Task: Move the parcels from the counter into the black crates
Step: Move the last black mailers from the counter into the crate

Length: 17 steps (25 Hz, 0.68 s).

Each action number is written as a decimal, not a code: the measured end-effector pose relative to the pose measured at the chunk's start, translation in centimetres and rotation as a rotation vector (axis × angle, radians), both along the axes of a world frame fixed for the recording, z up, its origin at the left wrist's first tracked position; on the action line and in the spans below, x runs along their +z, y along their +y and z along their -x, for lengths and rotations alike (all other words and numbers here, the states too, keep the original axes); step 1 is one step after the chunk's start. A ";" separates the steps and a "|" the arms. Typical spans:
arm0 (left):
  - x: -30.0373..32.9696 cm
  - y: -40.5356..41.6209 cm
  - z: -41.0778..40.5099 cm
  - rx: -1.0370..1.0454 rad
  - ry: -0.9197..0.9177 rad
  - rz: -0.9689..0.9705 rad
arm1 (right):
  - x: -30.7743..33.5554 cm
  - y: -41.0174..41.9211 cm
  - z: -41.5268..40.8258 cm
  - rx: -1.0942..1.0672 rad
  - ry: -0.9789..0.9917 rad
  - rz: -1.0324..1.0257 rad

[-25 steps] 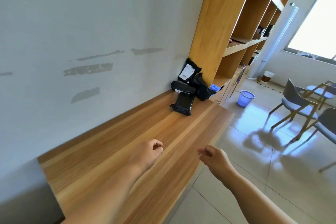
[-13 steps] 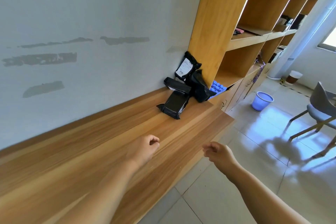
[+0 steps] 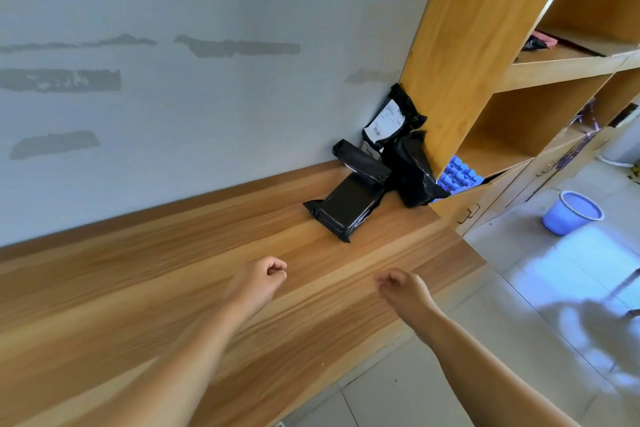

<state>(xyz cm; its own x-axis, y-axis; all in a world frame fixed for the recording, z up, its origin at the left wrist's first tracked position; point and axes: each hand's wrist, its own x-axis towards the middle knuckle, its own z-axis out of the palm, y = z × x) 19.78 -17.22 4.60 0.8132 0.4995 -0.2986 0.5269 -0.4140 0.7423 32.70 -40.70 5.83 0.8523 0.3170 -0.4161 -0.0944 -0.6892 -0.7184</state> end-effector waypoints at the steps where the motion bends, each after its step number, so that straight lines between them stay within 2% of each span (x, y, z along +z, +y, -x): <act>1: -0.3 0.4 -1.2 0.009 0.001 0.007 | -0.2 0.7 -1.2 0.008 0.011 0.003; 12: -4.1 2.5 -15.3 -0.010 0.062 0.161 | -2.0 5.0 -13.7 0.107 0.069 0.100; 17: -4.6 2.7 -20.9 -0.037 0.144 0.054 | -5.0 6.3 -18.9 0.089 0.156 0.086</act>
